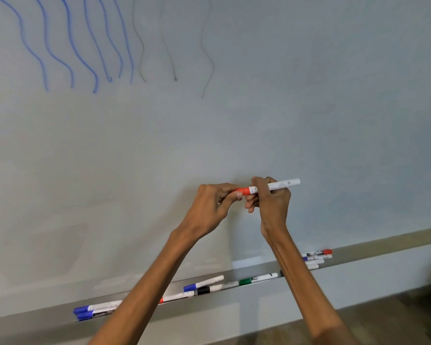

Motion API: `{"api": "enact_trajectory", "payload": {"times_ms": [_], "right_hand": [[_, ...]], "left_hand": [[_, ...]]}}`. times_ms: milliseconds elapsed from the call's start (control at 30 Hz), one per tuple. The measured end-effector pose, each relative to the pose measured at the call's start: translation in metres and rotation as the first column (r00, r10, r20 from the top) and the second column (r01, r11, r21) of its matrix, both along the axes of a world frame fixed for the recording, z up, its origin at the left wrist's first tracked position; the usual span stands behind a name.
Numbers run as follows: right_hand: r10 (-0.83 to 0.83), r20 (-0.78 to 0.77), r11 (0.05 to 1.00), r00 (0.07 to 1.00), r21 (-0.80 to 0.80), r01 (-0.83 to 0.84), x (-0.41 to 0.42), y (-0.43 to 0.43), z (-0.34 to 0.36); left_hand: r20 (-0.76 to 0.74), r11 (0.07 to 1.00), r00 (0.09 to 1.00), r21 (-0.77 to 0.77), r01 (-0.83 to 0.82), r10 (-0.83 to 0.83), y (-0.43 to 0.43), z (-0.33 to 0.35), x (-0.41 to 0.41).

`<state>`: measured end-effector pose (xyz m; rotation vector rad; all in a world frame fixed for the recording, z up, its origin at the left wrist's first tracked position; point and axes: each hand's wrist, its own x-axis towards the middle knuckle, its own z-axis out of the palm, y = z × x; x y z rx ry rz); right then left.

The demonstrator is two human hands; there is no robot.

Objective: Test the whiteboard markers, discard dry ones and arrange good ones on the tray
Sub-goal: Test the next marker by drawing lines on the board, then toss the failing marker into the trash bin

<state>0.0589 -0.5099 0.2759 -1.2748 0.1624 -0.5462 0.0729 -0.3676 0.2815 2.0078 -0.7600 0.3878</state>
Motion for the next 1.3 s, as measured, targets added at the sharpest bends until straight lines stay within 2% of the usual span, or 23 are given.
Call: {"api": "enact_trajectory", "payload": {"times_ms": [100, 200, 267, 367, 433, 500, 800, 1067, 1233, 1300], "right_hand": [[-0.014, -0.027, 0.999, 1.000, 0.037, 0.015, -0.005, 0.003, -0.010], [0.053, -0.047, 0.998, 0.997, -0.015, -0.054, -0.008, 0.002, -0.015], [0.131, -0.070, 0.989, 0.989, -0.065, -0.136, -0.011, -0.002, -0.018], [0.239, -0.186, 0.959, 0.953, -0.107, -0.261, -0.018, -0.011, -0.027], [0.250, -0.238, 0.957, 0.938, -0.086, -0.277, -0.026, -0.024, -0.036], [0.220, -0.254, 0.965, 0.942, -0.083, -0.248, -0.035, -0.041, -0.045], [0.013, -0.366, 0.908, 0.931, -0.386, -0.164, -0.084, -0.111, -0.094], [-0.158, -0.491, 0.683, 0.856, -0.681, -0.265, -0.132, -0.191, -0.146], [-0.261, -0.592, 0.560, 0.762, -0.736, -0.380, -0.166, -0.254, -0.184], [-0.300, -0.618, 0.558, 0.726, -0.732, -0.392, -0.181, -0.275, -0.198]], "left_hand": [[0.025, 0.998, 0.999, 0.049, 0.037, -0.038, 0.002, -0.008, -0.001], [0.011, 0.991, 0.998, 0.117, 0.061, -0.062, 0.014, -0.018, 0.005], [-0.019, 0.993, 0.998, 0.097, 0.061, -0.059, 0.021, -0.025, 0.004], [-0.085, 0.998, 0.995, 0.032, 0.063, -0.060, 0.026, -0.031, 0.001], [-0.121, 0.998, 0.991, 0.012, 0.059, -0.057, 0.029, -0.036, 0.003], [-0.170, 0.999, 0.984, -0.014, 0.052, -0.054, 0.030, -0.043, 0.006], [-0.302, 0.984, 0.946, 0.093, 0.155, -0.121, -0.034, -0.092, -0.006], [-0.383, 0.916, 0.901, 0.249, 0.314, -0.205, -0.135, -0.149, -0.033], [-0.309, 0.826, 0.923, 0.440, 0.353, -0.230, -0.218, -0.191, -0.059], [-0.245, 0.780, 0.925, 0.499, 0.377, -0.290, -0.253, -0.208, -0.074]]}}
